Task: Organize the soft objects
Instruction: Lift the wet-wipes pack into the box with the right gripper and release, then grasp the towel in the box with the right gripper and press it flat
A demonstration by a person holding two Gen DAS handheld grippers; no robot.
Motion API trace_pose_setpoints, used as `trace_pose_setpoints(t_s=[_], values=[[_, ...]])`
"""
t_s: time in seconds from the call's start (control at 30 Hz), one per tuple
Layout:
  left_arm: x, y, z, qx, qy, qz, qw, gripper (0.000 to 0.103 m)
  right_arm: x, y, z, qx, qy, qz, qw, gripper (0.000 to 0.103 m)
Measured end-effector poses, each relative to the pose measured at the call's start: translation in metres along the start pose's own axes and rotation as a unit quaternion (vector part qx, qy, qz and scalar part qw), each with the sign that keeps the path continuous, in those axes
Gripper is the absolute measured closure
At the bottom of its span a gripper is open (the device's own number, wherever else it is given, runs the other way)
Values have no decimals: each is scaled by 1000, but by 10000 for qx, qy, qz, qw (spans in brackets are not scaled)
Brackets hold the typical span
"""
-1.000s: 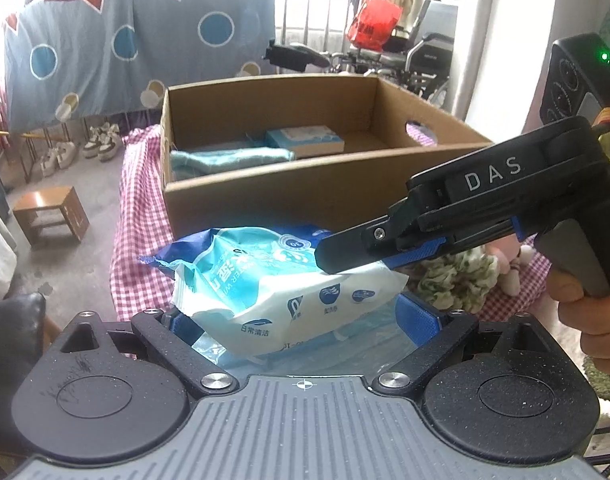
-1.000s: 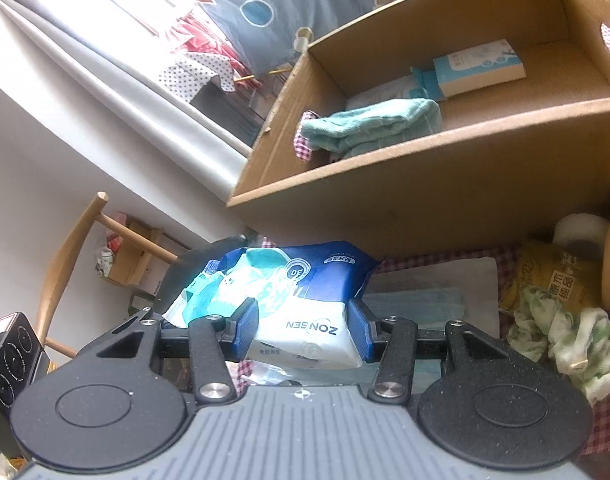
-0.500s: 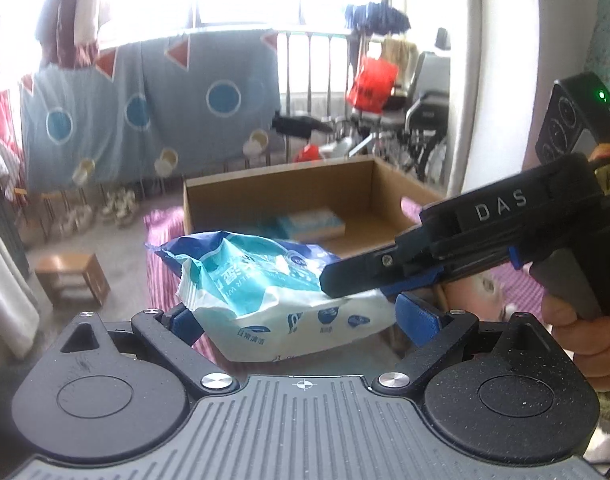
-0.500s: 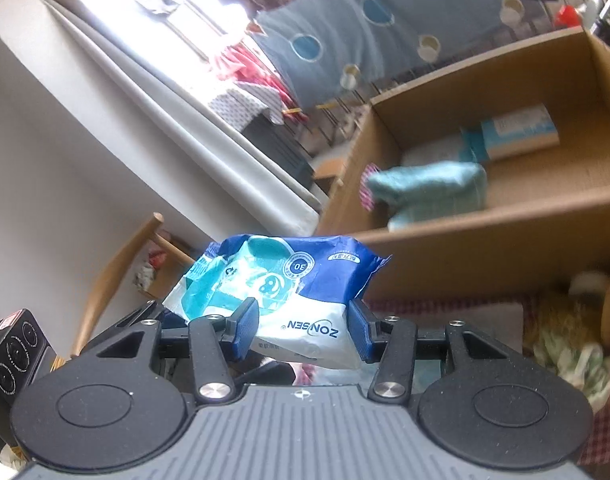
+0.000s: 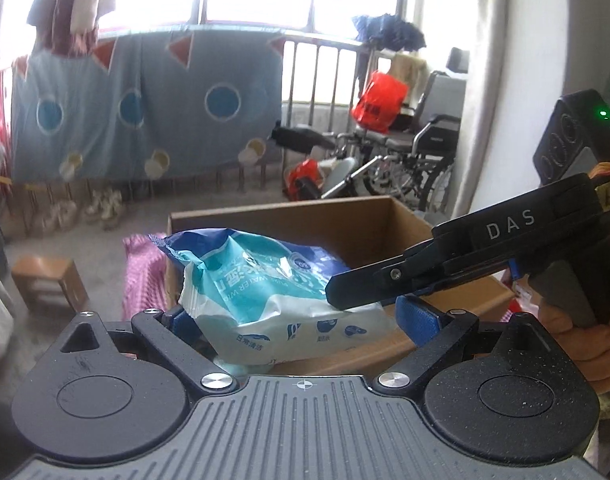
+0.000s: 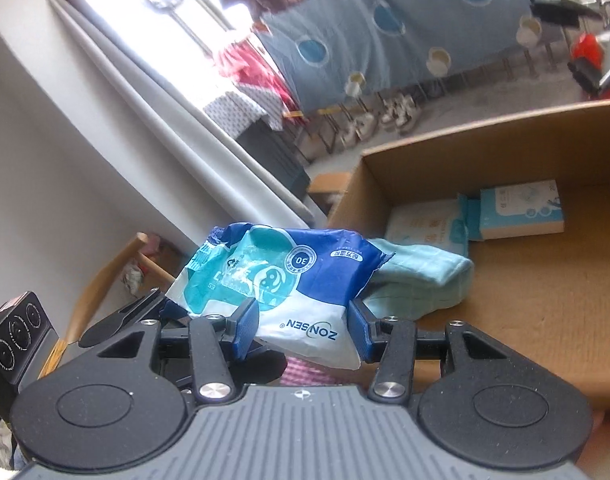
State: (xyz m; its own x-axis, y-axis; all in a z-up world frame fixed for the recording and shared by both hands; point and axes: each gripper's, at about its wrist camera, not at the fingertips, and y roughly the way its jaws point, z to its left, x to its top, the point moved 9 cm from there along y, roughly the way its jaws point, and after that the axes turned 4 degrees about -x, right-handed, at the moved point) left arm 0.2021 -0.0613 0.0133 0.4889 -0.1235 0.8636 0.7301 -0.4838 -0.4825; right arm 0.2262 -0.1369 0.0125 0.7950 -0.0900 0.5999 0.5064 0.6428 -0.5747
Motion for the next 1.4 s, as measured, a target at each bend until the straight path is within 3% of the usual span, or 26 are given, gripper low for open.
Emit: trace_pose_setpoints(t_s=[0.13,0.33,0.53,0.83,1.03,1.27,1.4], values=[[-14,27,19,-23,-264,388,9989,7,7,34,-24,-109,40,515,9986,51],[-41,46,40,180,-214,959,9950,7,-11,83,-51,-348,172,1478,9882,51],[-34,24,35,239,-132,691,9972,5,-20,98,-63,-467,360,1900,9800,51],[-25,-34,61,184,-573,47,9982,3,-10,95,-73,-878,314,1824,9788,51],[-33,-53,86,151,-1038,-92,9944,2,18,79,-56,-763,-211,1483,9858,52],[-39,-53,99,273,-1210,-150,9922,2,19,133,-33,-656,-951,2213,9683,54],[-45,-51,106,313,-1297,-65,9910,2,4,172,-26,-505,-1380,2902,9456,54]])
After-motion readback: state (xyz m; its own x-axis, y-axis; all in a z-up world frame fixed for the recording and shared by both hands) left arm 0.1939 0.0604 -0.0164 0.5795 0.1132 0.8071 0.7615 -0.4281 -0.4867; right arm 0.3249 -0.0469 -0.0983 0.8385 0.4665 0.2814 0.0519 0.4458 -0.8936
